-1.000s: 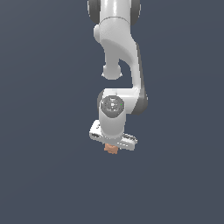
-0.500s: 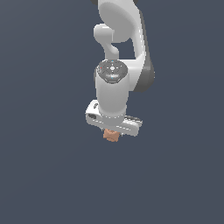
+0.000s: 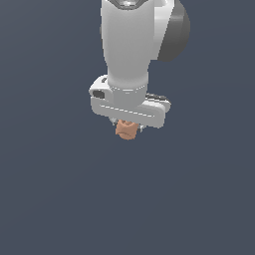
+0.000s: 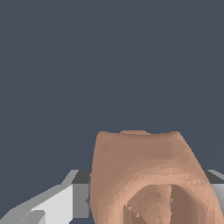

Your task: Pick up the object and move it to a goal position.

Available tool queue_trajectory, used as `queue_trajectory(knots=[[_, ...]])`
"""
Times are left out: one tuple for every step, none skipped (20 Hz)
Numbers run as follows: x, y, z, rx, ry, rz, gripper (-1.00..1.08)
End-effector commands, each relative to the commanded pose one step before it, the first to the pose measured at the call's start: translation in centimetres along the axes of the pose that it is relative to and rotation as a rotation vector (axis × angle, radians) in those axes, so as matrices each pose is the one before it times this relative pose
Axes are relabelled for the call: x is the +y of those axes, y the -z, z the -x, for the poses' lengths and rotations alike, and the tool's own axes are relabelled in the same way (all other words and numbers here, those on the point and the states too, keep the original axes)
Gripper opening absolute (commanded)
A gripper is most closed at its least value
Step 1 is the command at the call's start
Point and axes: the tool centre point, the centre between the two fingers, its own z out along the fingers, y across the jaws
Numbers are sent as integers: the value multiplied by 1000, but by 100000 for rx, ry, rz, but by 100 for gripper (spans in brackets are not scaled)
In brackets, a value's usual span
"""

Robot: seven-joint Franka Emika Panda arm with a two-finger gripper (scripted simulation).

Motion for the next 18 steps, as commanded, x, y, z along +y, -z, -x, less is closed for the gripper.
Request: queue_trajectory(knots=[[147,2613,476,-95,3,55,-100],[45,939,138,0,0,0,-100],[40,887,124,0,0,0,-100],[36,824,109,0,0,0,-100],[31,755,96,0,0,0,-100],[28,688,84,0,0,0,-100],[24,623,74,0,0,0,-100],[21,559,65,0,0,0,-100],[18,496,55,0,0,0,-100],[-19,439,58,14,43,18,-100],[11,372,34,0,0,0,-100],[8,310,23,0,0,0,-100],[4,249,12,0,0,0,-100],[0,189,1,0,0,0,-100],[-3,131,-9,0,0,0,-100],[-6,74,-18,0,0,0,-100],[-6,27,-19,0,0,0,-100],[-3,4,-8,0,0,0,-100]])
